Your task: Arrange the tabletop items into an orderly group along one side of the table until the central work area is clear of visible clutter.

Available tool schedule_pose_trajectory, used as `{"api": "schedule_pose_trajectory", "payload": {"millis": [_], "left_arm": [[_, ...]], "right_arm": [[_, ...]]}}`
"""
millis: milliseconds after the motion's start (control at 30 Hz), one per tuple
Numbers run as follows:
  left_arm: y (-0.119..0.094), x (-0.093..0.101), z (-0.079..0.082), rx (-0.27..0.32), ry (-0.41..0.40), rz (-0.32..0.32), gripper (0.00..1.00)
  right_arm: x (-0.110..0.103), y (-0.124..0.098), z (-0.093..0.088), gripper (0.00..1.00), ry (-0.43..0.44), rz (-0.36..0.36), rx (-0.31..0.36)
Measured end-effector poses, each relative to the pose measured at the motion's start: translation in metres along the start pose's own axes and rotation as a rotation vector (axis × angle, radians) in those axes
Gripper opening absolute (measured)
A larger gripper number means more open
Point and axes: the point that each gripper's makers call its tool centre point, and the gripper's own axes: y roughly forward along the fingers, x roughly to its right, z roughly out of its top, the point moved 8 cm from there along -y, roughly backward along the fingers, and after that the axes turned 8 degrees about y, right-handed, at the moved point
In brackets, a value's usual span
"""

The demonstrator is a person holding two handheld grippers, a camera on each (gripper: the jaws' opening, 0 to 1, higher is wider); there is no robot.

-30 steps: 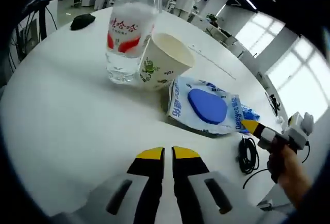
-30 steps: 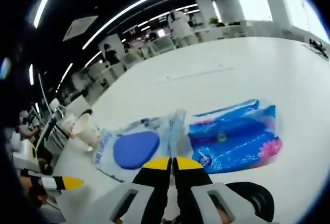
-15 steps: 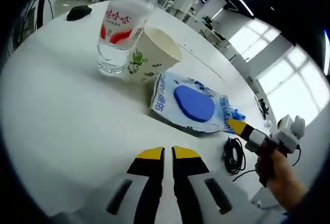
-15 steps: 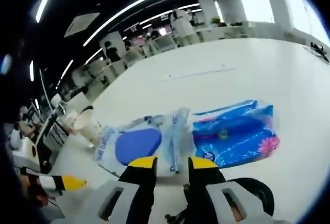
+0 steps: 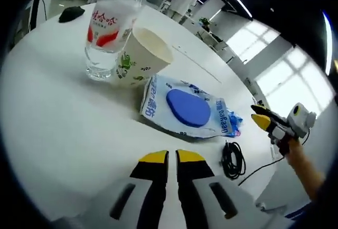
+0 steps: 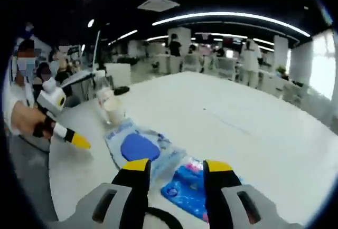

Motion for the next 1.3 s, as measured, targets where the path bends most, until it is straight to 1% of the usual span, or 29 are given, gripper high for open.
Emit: {"api": "schedule_pose_trajectory", "payload": {"millis": [33, 100, 133, 167, 200, 233, 267, 300, 333, 367, 400, 433, 467, 533, 600, 633, 667, 700, 767, 833, 867, 933, 1000, 1100, 1133, 1167, 1200, 1267, 1300], "left_arm": [[0.001, 0.001, 0.000, 0.000, 0.011, -0.007, 0.01], [0.002, 0.003, 0.003, 0.029, 0.026, -0.022, 0.04], [0.002, 0.004, 0.004, 0.034, 0.018, -0.026, 0.06], [0.003, 0.005, 0.006, 0.039, 0.018, -0.031, 0.10], [0.004, 0.007, 0.007, 0.040, 0.022, -0.035, 0.13], [0.005, 0.008, 0.008, 0.040, 0.027, -0.035, 0.15], [0.006, 0.008, 0.007, 0.036, 0.030, -0.035, 0.16], [0.006, 0.008, 0.007, 0.032, 0.028, -0.035, 0.16], [0.006, 0.008, 0.007, 0.028, 0.027, -0.036, 0.15], [0.006, 0.008, 0.006, 0.026, 0.026, -0.035, 0.15], [0.006, 0.008, 0.006, 0.023, 0.024, -0.034, 0.15], [0.006, 0.007, 0.005, 0.023, 0.024, -0.034, 0.15], [0.006, 0.006, 0.004, 0.021, 0.024, -0.031, 0.14], [0.005, 0.004, 0.003, 0.016, 0.027, -0.027, 0.14], [0.004, 0.001, 0.001, 0.010, 0.039, -0.031, 0.14], [0.004, 0.001, 0.001, 0.011, 0.044, -0.036, 0.14], [0.003, 0.000, 0.000, 0.012, 0.046, -0.039, 0.14], [0.002, 0.000, -0.001, 0.016, 0.041, -0.041, 0.14], [0.002, 0.000, -0.002, 0.023, 0.029, -0.042, 0.14], [0.002, 0.000, -0.003, 0.022, 0.023, -0.043, 0.14], [0.002, 0.000, -0.004, 0.020, 0.022, -0.044, 0.14], [0.002, 0.000, -0.005, 0.017, 0.021, -0.047, 0.14], [0.002, -0.001, -0.006, 0.019, 0.017, -0.043, 0.14], [0.001, 0.001, -0.006, 0.023, 0.012, -0.034, 0.14], [0.001, 0.004, -0.004, 0.024, 0.053, -0.031, 0.14], [0.003, 0.007, 0.000, 0.033, 0.085, -0.028, 0.14], [0.005, 0.012, 0.004, 0.043, 0.111, -0.028, 0.13], [0.016, 0.025, 0.016, 0.068, 0.196, -0.041, 0.14], [0.025, 0.031, 0.026, 0.102, 0.264, -0.047, 0.15]], "right_arm": [[0.008, 0.001, 0.000, 0.42, -0.083, 0.007, -0.035], [0.019, 0.007, -0.007, 0.42, -0.160, 0.038, -0.115], [0.027, 0.013, -0.013, 0.41, -0.195, 0.050, -0.166], [0.034, 0.016, -0.018, 0.40, -0.176, 0.050, -0.199], [0.039, 0.022, -0.021, 0.39, -0.084, 0.054, -0.208], [0.043, 0.028, -0.022, 0.38, -0.054, 0.071, -0.208], [0.045, 0.032, -0.023, 0.38, -0.066, 0.091, -0.214], [0.046, 0.037, -0.027, 0.37, -0.124, 0.101, -0.247], [0.046, 0.041, -0.030, 0.36, -0.159, 0.108, -0.275], [0.047, 0.044, -0.033, 0.34, -0.179, 0.115, -0.312], [0.039, 0.043, -0.034, 0.30, -0.179, 0.118, -0.340], [0.038, 0.046, -0.035, 0.23, -0.172, 0.125, -0.336], [0.038, 0.049, -0.036, 0.19, -0.163, 0.135, -0.329], [0.040, 0.052, -0.036, 0.13, -0.178, 0.132, -0.338], [0.039, 0.051, -0.040, 0.07, -0.208, 0.123, -0.369], [0.037, 0.050, -0.040, 0.06, -0.236, 0.126, -0.359], [0.037, 0.049, -0.040, 0.04, -0.232, 0.125, -0.352], [0.044, 0.053, -0.042, 0.00, -0.227, 0.121, -0.352], [0.050, 0.052, -0.041, 0.00, -0.216, 0.123, -0.346], [0.049, 0.046, -0.039, 0.00, -0.213, 0.125, -0.342], [0.046, 0.040, -0.036, 0.00, -0.222, 0.125, -0.344], [0.049, 0.035, -0.036, 0.00, -0.254, 0.121, -0.358], [0.058, 0.037, -0.041, 0.00, -0.265, 0.119, -0.366], [0.059, 0.030, -0.037, 0.00, -0.269, 0.091, -0.380], [0.055, 0.027, -0.031, 0.00, -0.259, 0.077, -0.383], [0.052, 0.026, -0.028, 0.00, -0.258, 0.080, -0.381], [0.047, 0.027, -0.024, 0.00, -0.296, 0.088, -0.376], [0.043, 0.029, -0.019, 0.00, -0.374, 0.085, -0.389], [0.040, 0.030, -0.019, 0.00, -0.368, 0.084, -0.387]]}}
